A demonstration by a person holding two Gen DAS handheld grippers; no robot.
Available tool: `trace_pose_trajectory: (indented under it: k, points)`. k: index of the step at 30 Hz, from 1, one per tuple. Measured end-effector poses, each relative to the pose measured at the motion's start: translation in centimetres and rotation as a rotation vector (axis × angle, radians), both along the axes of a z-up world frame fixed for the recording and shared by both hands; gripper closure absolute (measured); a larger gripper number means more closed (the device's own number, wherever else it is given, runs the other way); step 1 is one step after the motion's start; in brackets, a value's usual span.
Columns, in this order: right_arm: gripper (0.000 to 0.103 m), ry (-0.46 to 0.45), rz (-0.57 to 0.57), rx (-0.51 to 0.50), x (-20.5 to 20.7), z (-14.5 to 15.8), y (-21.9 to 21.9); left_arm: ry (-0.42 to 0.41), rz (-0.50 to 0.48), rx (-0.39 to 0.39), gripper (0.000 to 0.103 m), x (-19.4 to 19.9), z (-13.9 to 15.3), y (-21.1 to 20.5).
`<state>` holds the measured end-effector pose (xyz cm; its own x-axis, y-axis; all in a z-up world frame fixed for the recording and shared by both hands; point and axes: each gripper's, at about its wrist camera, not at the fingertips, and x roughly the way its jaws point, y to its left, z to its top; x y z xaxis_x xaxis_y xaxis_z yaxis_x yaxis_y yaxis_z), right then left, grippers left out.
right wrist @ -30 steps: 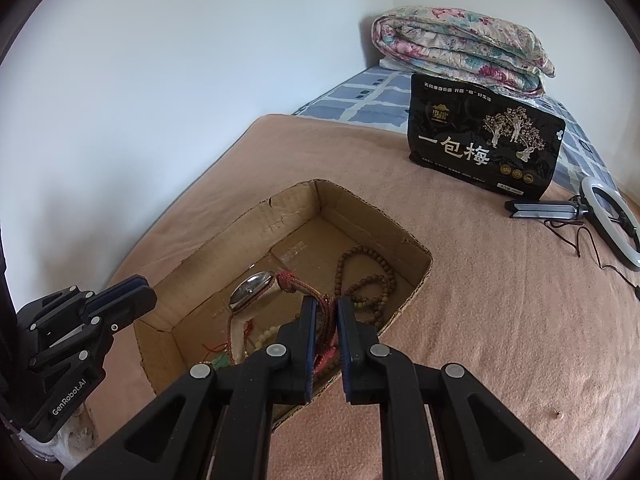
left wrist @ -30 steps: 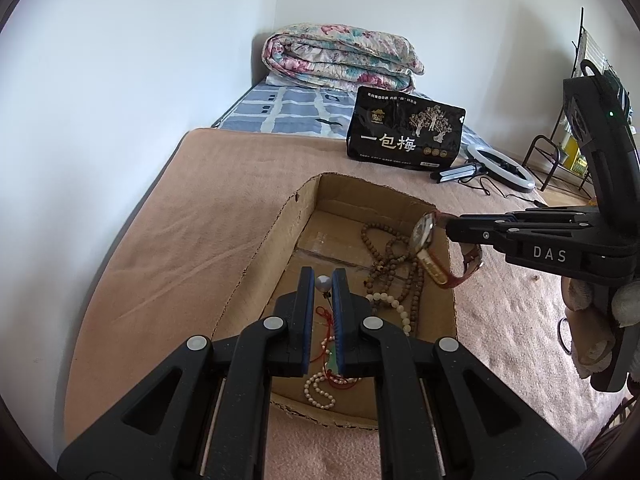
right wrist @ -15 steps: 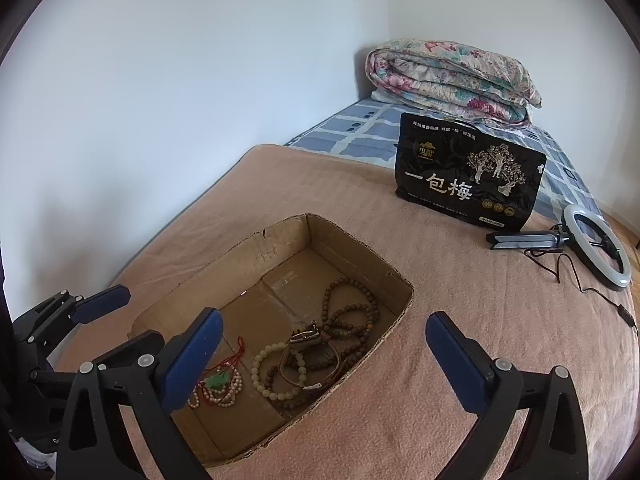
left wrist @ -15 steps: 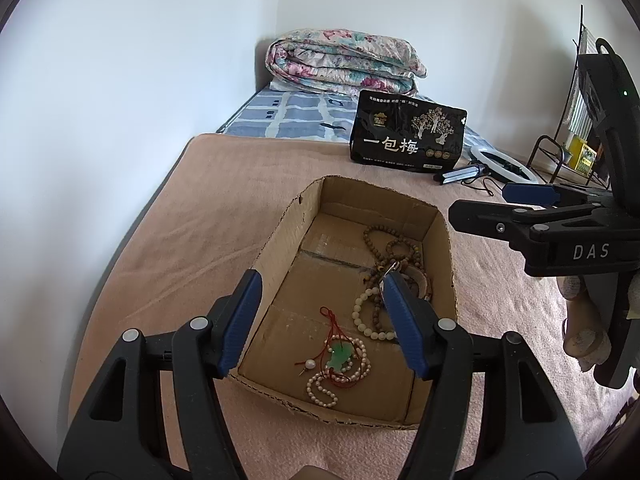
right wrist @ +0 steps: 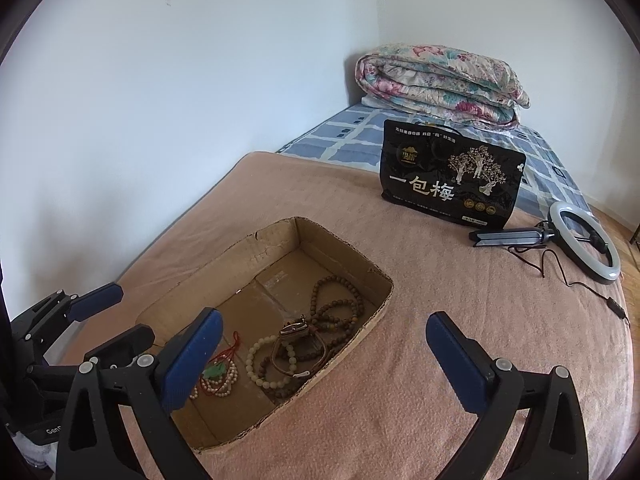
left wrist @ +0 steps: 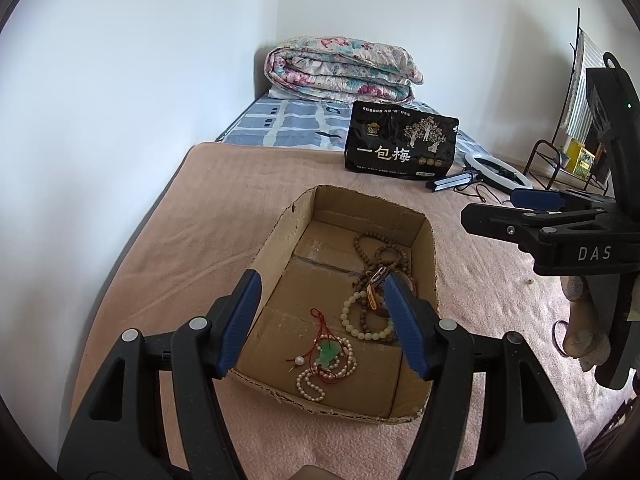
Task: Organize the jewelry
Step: 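Withdraw both tools from the box toward the blue bangle and last pearl stud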
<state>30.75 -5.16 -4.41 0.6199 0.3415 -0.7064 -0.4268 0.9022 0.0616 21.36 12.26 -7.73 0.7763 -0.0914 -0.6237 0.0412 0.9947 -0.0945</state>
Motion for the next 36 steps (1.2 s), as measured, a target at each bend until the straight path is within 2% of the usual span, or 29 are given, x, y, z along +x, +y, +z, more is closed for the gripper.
trace_pose_trajectory:
  k: [17,28,36]
  points:
    - [0.0,-0.1,-0.084,-0.017,-3.5,3.0,-6.1,-0.058,-0.043,0.019,0.037,-2.6,3.5,-3.5]
    - [0.0,-0.132,-0.169,-0.024,-6.2,4.3,-12.7,-0.078,-0.115,0.016,0.037,-3.4,4.5,-7.3]
    - [0.0,-0.164,-0.248,-0.047,-8.7,4.7,-18.6,-0.07,-0.178,0.001,0.037,-3.5,4.1,-10.4]
